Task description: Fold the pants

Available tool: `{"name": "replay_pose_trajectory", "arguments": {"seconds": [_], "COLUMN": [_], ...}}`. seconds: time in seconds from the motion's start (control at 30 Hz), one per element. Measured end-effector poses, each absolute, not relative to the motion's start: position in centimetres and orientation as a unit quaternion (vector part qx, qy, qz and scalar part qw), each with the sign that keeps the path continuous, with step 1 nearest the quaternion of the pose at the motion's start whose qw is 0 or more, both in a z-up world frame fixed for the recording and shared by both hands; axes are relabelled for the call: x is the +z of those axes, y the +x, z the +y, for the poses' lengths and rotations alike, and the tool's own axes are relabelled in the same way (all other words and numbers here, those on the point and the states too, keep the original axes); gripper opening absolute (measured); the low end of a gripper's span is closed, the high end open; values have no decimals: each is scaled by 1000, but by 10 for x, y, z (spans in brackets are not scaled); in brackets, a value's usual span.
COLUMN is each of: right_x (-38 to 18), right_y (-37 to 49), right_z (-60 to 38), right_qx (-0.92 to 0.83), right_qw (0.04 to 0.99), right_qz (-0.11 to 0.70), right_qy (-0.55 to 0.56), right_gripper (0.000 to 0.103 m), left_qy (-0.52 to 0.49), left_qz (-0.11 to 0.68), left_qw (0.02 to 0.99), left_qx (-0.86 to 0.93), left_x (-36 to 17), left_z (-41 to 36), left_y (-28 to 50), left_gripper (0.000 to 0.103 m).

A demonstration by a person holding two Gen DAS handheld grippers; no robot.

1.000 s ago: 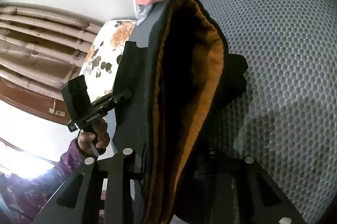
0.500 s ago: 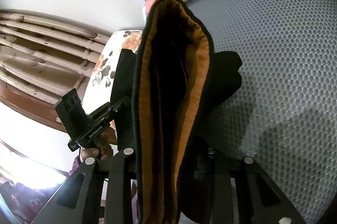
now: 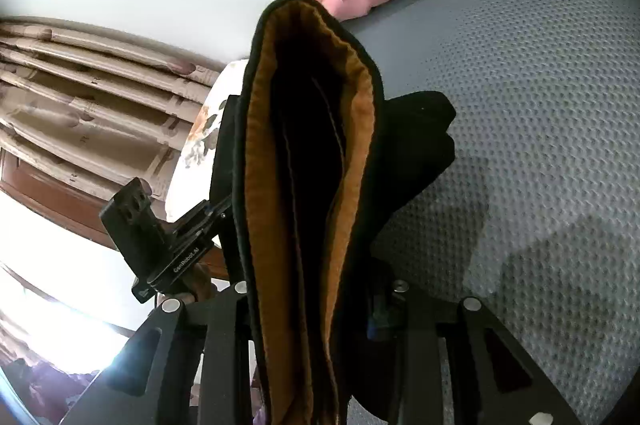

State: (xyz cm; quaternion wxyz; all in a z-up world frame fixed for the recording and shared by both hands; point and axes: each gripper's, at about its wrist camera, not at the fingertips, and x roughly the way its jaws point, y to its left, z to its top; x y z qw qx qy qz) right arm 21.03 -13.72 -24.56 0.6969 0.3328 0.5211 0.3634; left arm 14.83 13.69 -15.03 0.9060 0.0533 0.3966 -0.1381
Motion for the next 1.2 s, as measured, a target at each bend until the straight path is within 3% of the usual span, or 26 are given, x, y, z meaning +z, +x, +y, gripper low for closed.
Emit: {"name": "replay_pose_trajectory", "arguments": {"seconds": [1.2], "right_x": [-235], "right_y": [336], "right_z": [-44], "right_qx": [398], "right_qw": [697], "right_qz": [498], "right_qy": [328], "right_gripper": [29], "left_qy": [34], "left_qz": [355], "left_qw": [932], "left_qx": [-69], "left_x": [-130], "left_z": [210], "left_y": [250], "left_gripper": [16]}}
